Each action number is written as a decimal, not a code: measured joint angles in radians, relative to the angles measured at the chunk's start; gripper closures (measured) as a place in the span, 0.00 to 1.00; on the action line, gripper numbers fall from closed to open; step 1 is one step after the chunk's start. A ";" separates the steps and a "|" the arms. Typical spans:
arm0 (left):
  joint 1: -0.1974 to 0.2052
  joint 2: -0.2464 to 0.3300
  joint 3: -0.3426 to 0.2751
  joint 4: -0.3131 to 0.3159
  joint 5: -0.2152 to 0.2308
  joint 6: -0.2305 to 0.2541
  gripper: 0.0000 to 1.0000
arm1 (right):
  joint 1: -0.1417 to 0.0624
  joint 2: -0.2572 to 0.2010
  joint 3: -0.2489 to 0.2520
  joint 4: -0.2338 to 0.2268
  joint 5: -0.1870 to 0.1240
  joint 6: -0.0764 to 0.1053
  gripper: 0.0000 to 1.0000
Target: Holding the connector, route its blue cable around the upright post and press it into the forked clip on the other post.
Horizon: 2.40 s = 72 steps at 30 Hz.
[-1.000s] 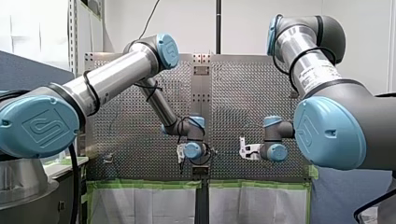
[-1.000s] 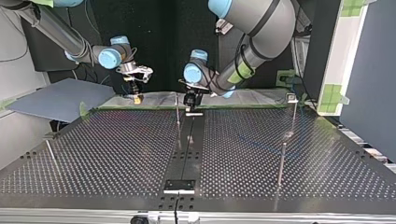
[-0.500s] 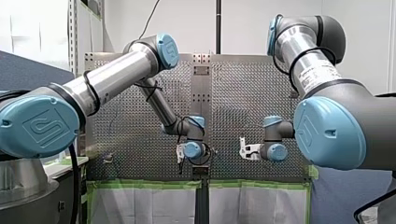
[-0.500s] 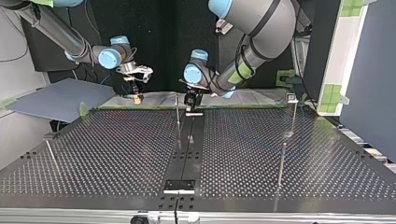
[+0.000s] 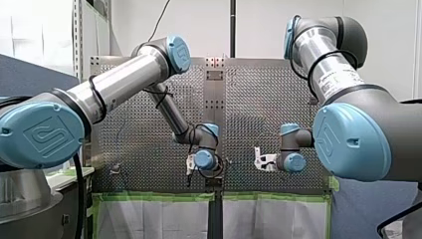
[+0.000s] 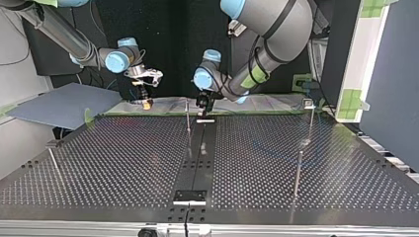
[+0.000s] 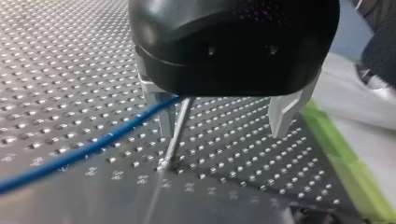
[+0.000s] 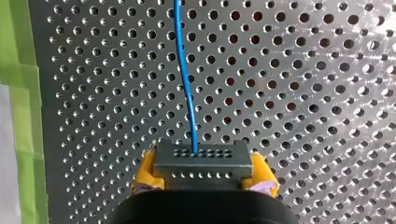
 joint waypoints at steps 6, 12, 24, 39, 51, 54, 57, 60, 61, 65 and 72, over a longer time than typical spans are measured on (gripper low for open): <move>-0.005 0.001 -0.021 -0.047 0.035 0.031 0.00 | 0.001 0.000 -0.001 0.001 0.000 -0.001 1.00; -0.011 0.010 -0.052 -0.044 0.048 0.039 0.00 | 0.002 0.000 0.000 0.009 0.000 -0.004 1.00; -0.004 0.048 -0.068 -0.003 -0.001 0.036 0.00 | 0.005 0.000 0.000 0.011 0.000 -0.005 1.00; -0.017 0.074 -0.136 0.039 0.009 0.030 0.00 | 0.007 0.000 0.000 0.022 0.000 -0.008 1.00; -0.022 0.148 -0.212 0.141 0.061 -0.008 0.00 | 0.012 0.000 0.000 0.027 0.000 -0.010 1.00; -0.027 0.149 -0.213 0.148 0.073 -0.003 0.00 | 0.013 0.000 0.000 0.029 0.000 -0.012 1.00; -0.031 0.149 -0.214 0.148 0.079 0.002 0.00 | 0.014 0.000 0.000 0.030 0.000 -0.012 1.00; -0.034 0.149 -0.214 0.139 0.089 0.005 0.00 | 0.014 0.000 0.000 0.029 0.000 -0.012 1.00; -0.034 0.149 -0.214 0.134 0.091 0.005 0.00 | 0.014 0.000 0.000 0.029 -0.001 -0.012 1.00; -0.034 0.149 -0.214 0.103 0.096 0.005 0.00 | 0.014 0.000 0.000 0.028 -0.001 -0.012 1.00; -0.037 0.149 -0.214 0.080 0.099 0.004 0.00 | 0.014 0.000 0.000 0.026 -0.002 -0.011 1.00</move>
